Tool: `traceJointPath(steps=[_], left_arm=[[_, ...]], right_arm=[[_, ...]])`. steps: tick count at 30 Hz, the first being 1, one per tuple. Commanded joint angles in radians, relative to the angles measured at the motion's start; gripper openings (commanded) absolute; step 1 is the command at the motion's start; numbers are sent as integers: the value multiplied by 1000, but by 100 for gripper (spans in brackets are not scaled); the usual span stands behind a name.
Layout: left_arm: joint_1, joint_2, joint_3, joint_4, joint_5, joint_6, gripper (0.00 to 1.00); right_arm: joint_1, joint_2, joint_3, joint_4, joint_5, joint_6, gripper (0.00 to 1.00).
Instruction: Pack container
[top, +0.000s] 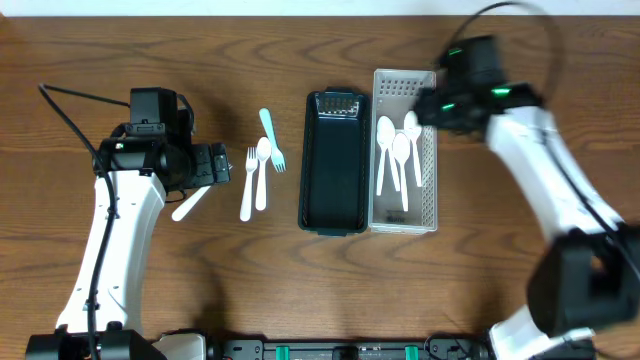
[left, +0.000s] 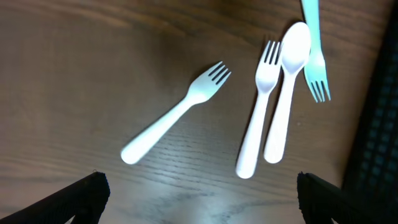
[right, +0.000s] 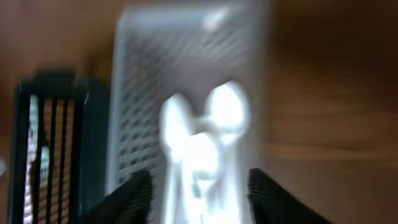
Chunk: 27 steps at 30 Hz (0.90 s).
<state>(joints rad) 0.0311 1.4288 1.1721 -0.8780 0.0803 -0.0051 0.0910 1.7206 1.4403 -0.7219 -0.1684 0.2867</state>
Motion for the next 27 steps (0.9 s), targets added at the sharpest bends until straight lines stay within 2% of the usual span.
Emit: traceJointPath(steps=[1, 3, 6, 8, 10, 13, 16, 21, 27], left_arm=[[4, 4, 31, 19, 9, 189, 98], [4, 10, 31, 39, -2, 245, 98], [6, 54, 31, 69, -93, 263, 98], [12, 98, 31, 71, -92, 304, 99], [13, 158, 31, 73, -91, 364, 96], [12, 250, 31, 84, -88, 462, 87], [12, 320, 31, 94, -88, 519, 82], [16, 379, 29, 90, -88, 621, 69], [33, 401, 26, 86, -88, 721, 68]], right_arm=[[-148, -55, 26, -34, 68, -14, 60], [-220, -48, 23, -66, 68, -14, 62], [-329, -24, 16, -124, 67, -14, 70], [-374, -4, 15, -150, 68, -14, 76], [-407, 18, 15, -162, 67, -14, 78], [-437, 50, 15, -166, 67, -11, 76], [-448, 71, 15, -169, 67, -11, 75], [-447, 87, 15, -169, 67, -11, 72], [-447, 90, 15, -168, 68, -11, 71]])
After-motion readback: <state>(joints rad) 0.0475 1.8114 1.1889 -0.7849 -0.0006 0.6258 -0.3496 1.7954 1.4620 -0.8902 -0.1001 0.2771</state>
